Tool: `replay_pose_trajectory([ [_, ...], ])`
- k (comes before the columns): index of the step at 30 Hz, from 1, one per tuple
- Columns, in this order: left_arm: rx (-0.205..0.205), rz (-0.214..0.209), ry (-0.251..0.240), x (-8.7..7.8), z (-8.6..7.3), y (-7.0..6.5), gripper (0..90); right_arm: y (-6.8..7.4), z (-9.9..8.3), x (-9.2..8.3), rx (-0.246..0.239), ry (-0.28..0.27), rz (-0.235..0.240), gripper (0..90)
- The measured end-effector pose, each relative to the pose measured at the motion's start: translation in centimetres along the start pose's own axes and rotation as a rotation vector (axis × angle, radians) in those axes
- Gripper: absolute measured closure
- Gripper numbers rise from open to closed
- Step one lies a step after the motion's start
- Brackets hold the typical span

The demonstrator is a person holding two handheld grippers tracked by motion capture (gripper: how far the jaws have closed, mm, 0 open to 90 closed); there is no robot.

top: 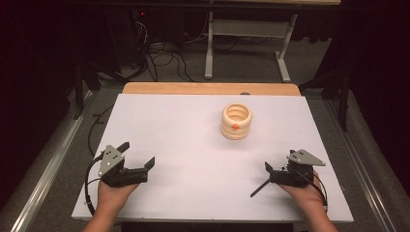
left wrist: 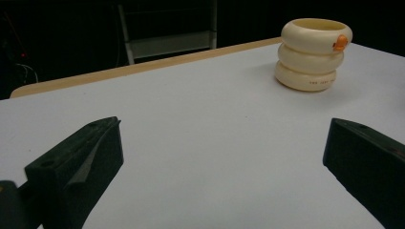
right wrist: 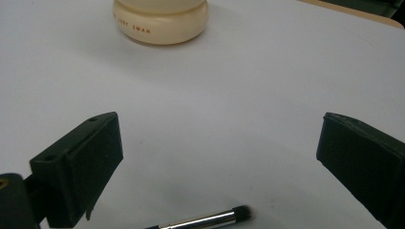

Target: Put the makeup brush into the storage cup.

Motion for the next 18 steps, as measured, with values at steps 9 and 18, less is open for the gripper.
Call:
replay_pose_trajectory([
  [9, -0.007, -0.016, 0.002, -0.09, -0.21, -0.11, 0.6, -0.47, -0.45, 0.29, -0.002, 0.039, -0.029, 3.2],
  [18, -0.005, -0.024, -0.004, -0.16, -0.21, -0.2, 0.6, -1.02, -0.22, 0.45, 0.019, 0.123, -0.043, 3.4],
])
Point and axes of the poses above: each handheld gripper's, and its own axes: x roughly forward along the jaws, z roughly out of its top, y roughly to its left, the point moved 5 cm from there along x, roughly forward along the jaws, and after that the axes turned 12 degrees about x, right-handed, at the moved point
